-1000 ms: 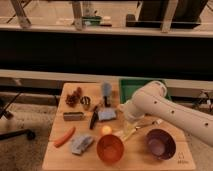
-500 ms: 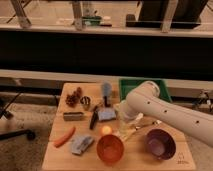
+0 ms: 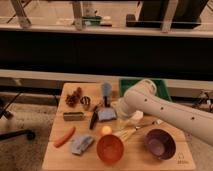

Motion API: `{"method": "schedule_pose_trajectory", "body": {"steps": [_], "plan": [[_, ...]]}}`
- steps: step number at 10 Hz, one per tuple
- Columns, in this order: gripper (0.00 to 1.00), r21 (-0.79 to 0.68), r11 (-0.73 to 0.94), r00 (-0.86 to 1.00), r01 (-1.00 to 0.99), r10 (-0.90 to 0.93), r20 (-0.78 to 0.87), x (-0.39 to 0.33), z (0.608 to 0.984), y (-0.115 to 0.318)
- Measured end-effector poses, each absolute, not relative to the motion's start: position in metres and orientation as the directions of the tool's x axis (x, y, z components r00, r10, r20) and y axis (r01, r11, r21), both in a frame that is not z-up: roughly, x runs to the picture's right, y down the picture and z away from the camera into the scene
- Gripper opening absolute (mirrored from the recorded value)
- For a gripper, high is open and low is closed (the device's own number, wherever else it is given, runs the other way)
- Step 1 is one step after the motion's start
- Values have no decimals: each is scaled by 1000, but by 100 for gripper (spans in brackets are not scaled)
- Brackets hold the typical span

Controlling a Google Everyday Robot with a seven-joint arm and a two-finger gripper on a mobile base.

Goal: Place sponge in plastic cup

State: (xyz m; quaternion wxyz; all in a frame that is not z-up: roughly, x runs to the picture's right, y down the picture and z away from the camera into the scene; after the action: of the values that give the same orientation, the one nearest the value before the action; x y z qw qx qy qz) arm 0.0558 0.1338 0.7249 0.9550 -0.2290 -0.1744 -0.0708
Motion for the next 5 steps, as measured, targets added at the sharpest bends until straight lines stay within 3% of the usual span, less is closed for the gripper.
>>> {"method": "schedule_pose_trajectory", "body": {"steps": [5], "plan": [[80, -394, 888, 916, 239, -71, 395, 47, 720, 128]]}}
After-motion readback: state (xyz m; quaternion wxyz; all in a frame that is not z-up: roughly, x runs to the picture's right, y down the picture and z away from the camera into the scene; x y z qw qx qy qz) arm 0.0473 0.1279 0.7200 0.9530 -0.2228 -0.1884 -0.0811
